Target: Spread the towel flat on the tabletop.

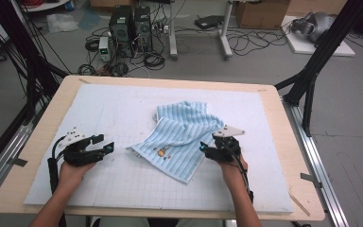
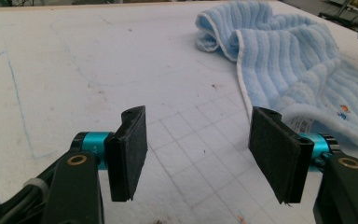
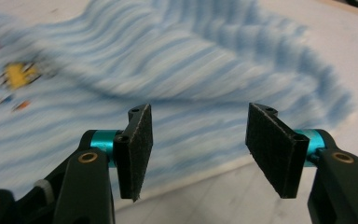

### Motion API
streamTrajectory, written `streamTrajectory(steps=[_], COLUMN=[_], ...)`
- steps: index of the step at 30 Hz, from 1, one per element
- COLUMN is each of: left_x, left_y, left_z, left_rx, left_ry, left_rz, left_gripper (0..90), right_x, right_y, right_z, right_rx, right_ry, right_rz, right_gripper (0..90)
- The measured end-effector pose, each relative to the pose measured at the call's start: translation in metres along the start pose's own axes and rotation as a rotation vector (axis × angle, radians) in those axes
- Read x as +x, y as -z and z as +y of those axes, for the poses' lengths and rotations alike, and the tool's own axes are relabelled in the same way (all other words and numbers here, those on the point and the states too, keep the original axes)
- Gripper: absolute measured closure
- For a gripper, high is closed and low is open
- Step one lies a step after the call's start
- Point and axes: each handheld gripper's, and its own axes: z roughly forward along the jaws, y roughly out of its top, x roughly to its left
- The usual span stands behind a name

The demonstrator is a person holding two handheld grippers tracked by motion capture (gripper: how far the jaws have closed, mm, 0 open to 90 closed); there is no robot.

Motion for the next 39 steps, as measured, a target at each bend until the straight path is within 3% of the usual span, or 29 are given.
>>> streamTrajectory(steps=[6, 11, 13, 15, 18, 23, 32, 34, 39], left_x=[-0.011, -0.018, -0.020, -0.020, -0.020, -0.020, -0.021, -0.021, -0.020], left_y=[0.018, 0.027, 0.029, 0.030, 0.031, 0.028, 0.026, 0.026, 0.026], left_z=[-0.006, -0.010, -0.011, -0.012, -0.012, -0.012, -0.013, -0.013, -0.012], left_rx=[-0.020, -0.027, -0.024, -0.022, -0.023, -0.024, -0.013, -0.014, -0.014], left_ry=[-0.017, -0.020, -0.023, -0.022, -0.022, -0.014, -0.023, -0.027, -0.024], left_rz=[0.024, 0.032, 0.030, 0.031, 0.032, 0.027, 0.024, 0.026, 0.031], left_gripper=[37.4, 37.5, 37.5, 37.5, 37.5, 37.5, 37.5, 37.5, 37.5], right_x=[0.035, 0.071, 0.081, 0.083, 0.080, 0.068, 0.035, 0.028, 0.019], right_y=[0.005, 0.002, -0.001, -0.002, 0.002, 0.016, 0.065, 0.074, 0.080], right_z=[-0.014, -0.017, -0.018, -0.021, -0.023, -0.031, -0.061, -0.066, -0.067], right_rx=[0.021, 0.045, 0.069, 0.081, 0.097, 0.127, 0.183, 0.195, 0.110], right_ry=[0.012, 0.131, 0.161, 0.159, 0.165, 0.204, 0.165, 0.125, 0.010], right_rz=[0.123, 0.271, 0.307, 0.331, 0.381, 0.404, 0.345, 0.319, 0.300], right_gripper=[46.0, 50.0, 56.6, 65.0, 82.8, 85.9, 86.5, 81.7, 61.2])
